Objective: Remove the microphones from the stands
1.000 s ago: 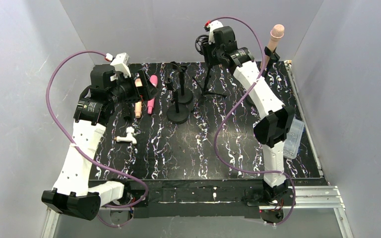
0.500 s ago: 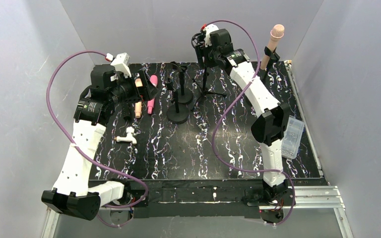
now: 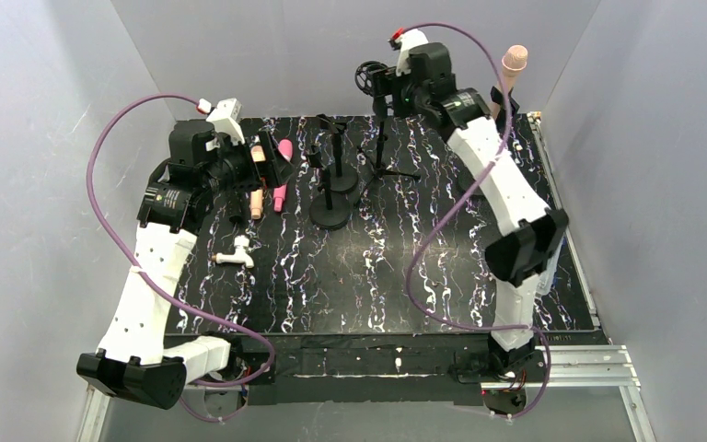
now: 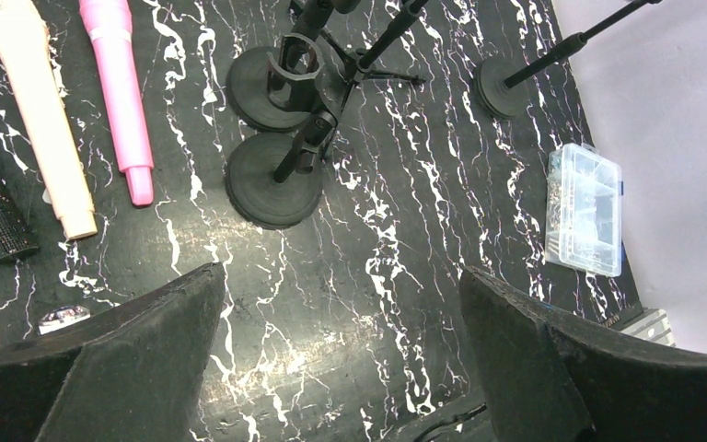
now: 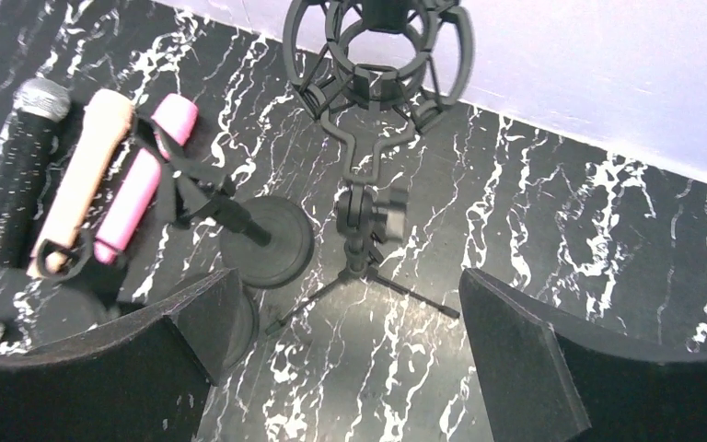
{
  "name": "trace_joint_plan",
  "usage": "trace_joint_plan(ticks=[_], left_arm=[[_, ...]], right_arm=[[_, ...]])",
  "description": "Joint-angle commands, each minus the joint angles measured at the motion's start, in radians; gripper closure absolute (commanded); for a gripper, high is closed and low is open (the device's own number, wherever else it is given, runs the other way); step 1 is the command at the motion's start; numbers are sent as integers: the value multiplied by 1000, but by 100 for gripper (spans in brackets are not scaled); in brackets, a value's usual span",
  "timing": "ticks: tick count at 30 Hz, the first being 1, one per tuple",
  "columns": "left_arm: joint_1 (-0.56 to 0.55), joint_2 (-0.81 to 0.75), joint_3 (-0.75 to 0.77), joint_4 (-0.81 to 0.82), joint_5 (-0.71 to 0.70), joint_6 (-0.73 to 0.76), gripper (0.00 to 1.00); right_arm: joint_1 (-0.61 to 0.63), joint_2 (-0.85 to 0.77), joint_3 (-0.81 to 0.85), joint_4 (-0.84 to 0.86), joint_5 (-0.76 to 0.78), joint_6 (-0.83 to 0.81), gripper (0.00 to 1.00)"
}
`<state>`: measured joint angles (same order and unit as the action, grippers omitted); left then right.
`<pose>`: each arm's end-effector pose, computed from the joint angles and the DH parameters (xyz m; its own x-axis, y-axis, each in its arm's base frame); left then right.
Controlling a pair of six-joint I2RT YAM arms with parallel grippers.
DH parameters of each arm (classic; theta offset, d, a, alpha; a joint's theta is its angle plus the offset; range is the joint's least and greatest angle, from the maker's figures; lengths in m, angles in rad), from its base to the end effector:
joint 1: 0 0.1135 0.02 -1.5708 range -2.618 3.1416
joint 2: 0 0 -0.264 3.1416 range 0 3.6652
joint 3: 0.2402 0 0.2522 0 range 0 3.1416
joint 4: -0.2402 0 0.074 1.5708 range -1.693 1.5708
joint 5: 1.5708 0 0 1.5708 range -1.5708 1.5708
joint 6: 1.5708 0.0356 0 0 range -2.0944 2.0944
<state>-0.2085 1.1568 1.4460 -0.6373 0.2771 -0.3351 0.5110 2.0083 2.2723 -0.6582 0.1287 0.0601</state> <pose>0.2262 -0.0578 0.4456 -0.4634 -0.2253 -0.8571 0.3159 0.8616 -0.3973 0.3979 0.2178 0.4325 -0.3573 -0.1320 -0.9246 -0.3608 0.9326 0.0063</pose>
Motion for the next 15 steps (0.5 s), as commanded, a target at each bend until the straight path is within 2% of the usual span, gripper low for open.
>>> trace_joint_plan(ticks=[1, 4, 8, 13, 15], left_arm=[[-10, -12, 3, -19, 4, 15, 2], [-13, -18, 0, -19, 4, 14, 2], [-22, -28, -6, -19, 9, 9, 2], [-39, -21, -8, -19, 17, 5, 2], [-47, -14, -2, -20, 20, 7, 2]], right_arm=[[3, -203, -82, 16, 30, 42, 2], [3, -323, -197, 9, 78, 72, 2], [2, -483, -363, -10, 225, 89, 2], [-10, -559, -400, -117, 419, 96, 2], [-43, -575, -424, -125, 430, 89, 2]])
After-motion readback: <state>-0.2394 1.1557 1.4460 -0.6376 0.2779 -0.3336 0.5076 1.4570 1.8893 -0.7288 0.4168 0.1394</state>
